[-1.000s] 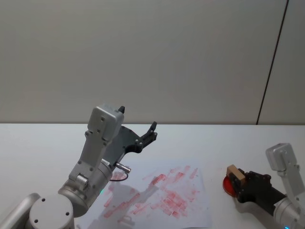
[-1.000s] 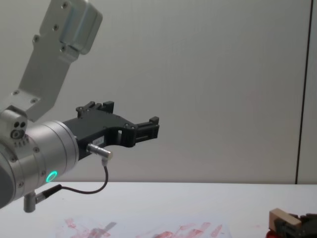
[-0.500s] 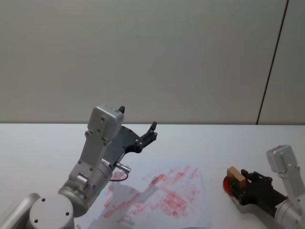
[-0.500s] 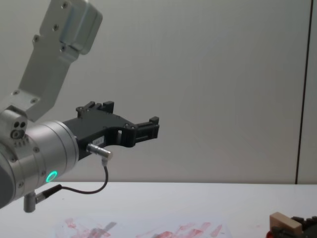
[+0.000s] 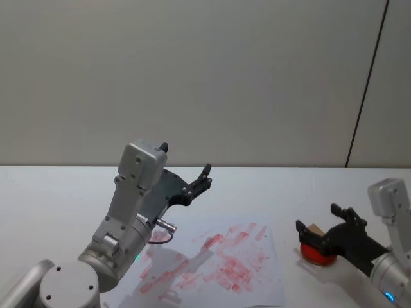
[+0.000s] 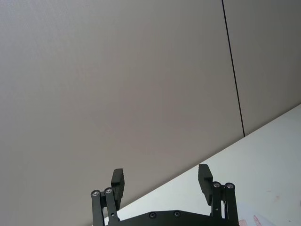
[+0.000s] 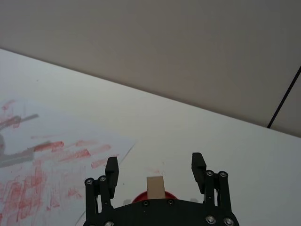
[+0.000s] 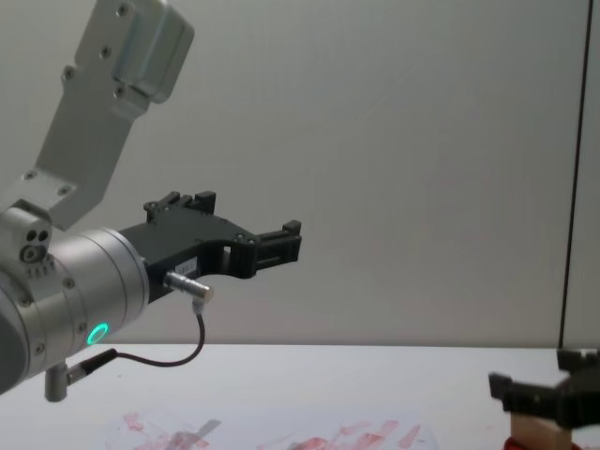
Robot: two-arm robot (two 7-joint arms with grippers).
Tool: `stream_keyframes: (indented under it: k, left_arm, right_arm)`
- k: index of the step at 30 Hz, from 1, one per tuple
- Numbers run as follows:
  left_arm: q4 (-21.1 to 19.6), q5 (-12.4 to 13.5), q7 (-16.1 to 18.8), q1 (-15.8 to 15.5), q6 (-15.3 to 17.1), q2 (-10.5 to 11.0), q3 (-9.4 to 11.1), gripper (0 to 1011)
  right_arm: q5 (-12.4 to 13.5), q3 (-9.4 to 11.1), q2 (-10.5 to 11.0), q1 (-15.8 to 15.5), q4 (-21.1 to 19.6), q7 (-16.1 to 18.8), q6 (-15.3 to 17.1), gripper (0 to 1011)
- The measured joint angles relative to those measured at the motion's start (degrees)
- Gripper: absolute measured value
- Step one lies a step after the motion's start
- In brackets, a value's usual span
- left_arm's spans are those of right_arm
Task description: Use the one hand to pick up the stamp and affix it onto the A4 paper.
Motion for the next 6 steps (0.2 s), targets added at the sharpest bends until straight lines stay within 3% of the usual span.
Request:
stream_keyframes:
  k: [3,6]
  left_arm:
    - [0.0,0.0,0.0,0.0,0.0,0.0,0.0,1002]
    - [0.0,0.0,0.0,0.0,0.0,0.0,0.0,1003]
  right_arm:
    - [0.6,0.1,-0.1,0.0,-0.9,-0.3,-0.4,999]
    - [1.0,0.1,-0.2,0.1,-1.5,-0.4,-0.7,1001]
